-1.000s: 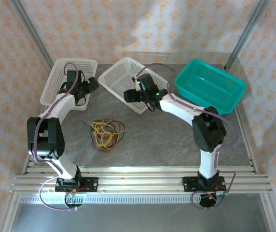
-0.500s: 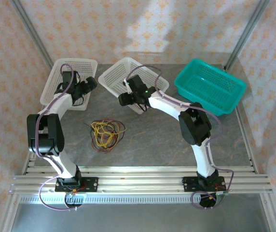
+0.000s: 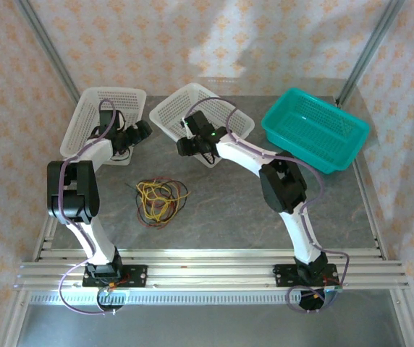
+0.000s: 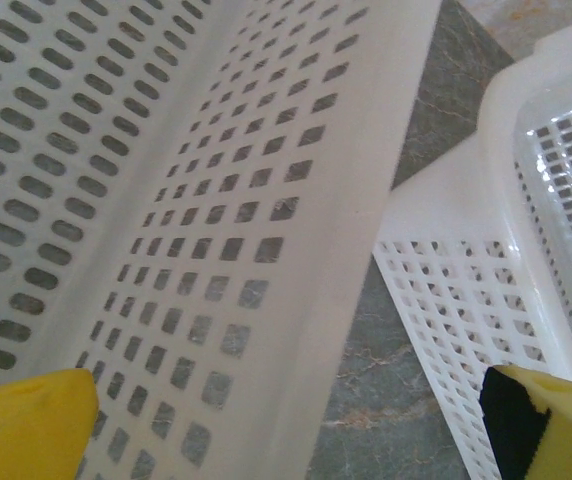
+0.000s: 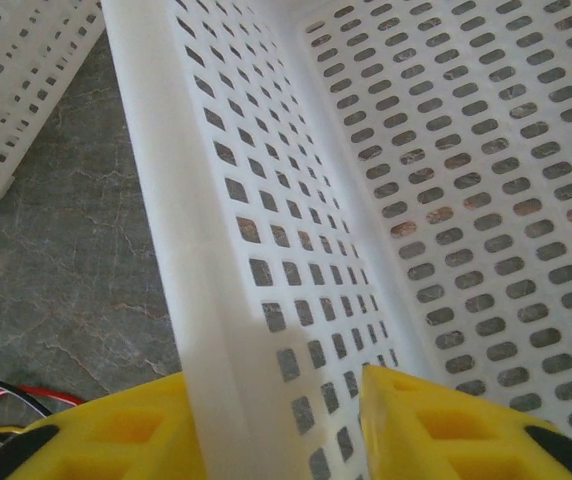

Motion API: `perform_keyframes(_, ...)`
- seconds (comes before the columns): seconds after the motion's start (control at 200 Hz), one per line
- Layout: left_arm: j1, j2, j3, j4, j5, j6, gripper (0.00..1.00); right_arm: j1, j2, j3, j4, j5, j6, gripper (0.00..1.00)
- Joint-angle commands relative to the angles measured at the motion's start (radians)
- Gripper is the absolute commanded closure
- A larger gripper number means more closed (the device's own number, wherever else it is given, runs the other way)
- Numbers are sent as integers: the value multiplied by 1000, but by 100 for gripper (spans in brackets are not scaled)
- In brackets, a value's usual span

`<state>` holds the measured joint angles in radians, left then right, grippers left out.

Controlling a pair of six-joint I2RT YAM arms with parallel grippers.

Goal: Untangle the cables

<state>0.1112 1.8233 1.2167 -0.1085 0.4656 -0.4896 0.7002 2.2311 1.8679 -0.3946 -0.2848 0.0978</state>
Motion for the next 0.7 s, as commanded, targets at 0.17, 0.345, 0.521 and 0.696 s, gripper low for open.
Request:
perform_keyframes(0.17, -24, 28, 53, 75, 136, 41, 1, -1, 27, 68, -18, 148, 118, 73)
perform_keyframes(0.345, -68, 60, 78, 95, 170, 50, 1, -20, 46, 100, -22, 180, 209, 74)
perform_keyframes(0.521, -125, 110, 127, 102, 195, 60, 1, -71, 64, 117, -19, 171, 263, 75)
perform_keyframes(0.696, -183, 140, 164, 113, 216, 60, 5, -130, 79, 120, 20, 108, 271, 76)
